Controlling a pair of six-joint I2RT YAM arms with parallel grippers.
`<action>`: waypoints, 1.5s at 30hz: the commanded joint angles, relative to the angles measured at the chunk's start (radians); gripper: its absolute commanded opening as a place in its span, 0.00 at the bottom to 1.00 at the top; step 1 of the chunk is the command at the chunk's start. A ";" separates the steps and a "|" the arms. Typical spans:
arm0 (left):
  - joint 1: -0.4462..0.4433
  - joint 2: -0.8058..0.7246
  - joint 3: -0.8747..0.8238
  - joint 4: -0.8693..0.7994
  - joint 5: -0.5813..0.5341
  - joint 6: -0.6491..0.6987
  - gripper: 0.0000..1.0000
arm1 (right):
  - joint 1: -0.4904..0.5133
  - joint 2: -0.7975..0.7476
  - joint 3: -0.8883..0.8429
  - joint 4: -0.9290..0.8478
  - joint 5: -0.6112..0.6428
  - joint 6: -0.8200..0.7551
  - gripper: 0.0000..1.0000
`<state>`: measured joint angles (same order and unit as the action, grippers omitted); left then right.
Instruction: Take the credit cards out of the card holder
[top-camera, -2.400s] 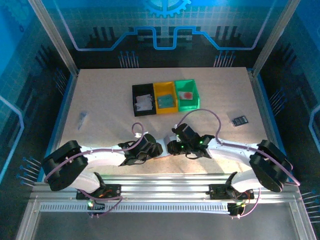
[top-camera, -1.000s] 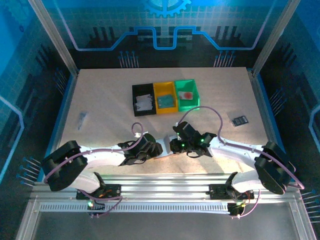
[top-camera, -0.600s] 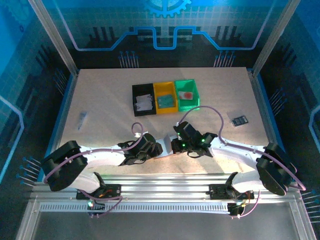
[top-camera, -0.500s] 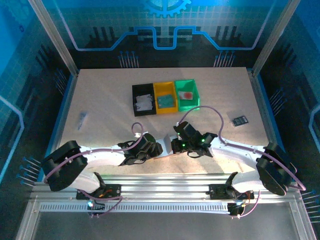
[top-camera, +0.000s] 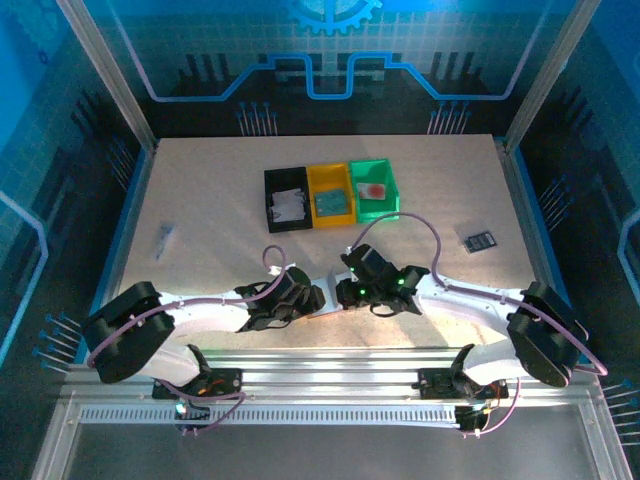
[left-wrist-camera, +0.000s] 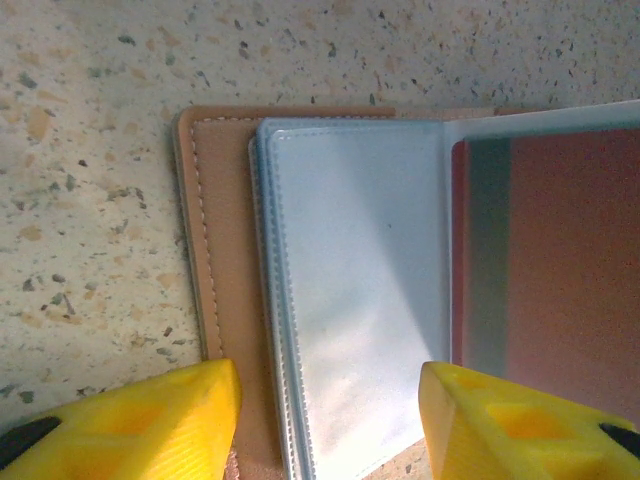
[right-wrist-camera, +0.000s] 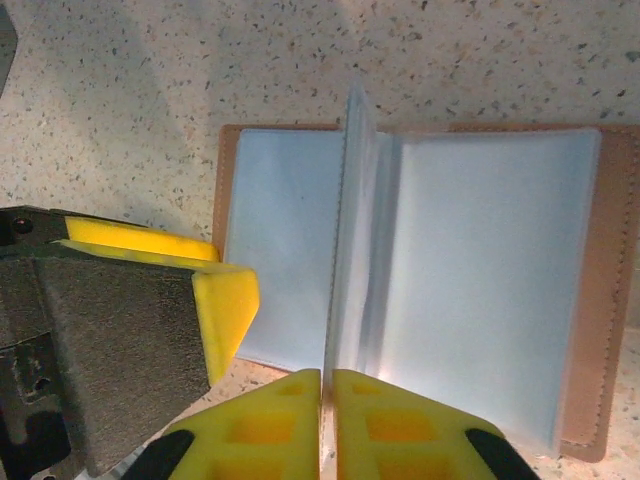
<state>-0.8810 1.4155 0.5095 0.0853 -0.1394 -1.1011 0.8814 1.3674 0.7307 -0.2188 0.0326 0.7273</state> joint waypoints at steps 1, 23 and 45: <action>0.007 0.002 -0.038 -0.071 0.015 0.000 0.52 | 0.017 0.016 0.025 0.016 -0.027 0.004 0.14; 0.039 -0.061 -0.063 -0.105 -0.002 0.016 0.52 | 0.020 0.020 -0.007 0.135 -0.124 0.026 0.24; 0.053 -0.073 -0.088 -0.094 0.006 0.014 0.52 | -0.004 0.097 0.052 -0.100 0.030 0.062 0.32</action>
<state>-0.8394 1.3411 0.4580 0.0601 -0.1337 -1.0981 0.8833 1.4391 0.7704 -0.2470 0.0212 0.7647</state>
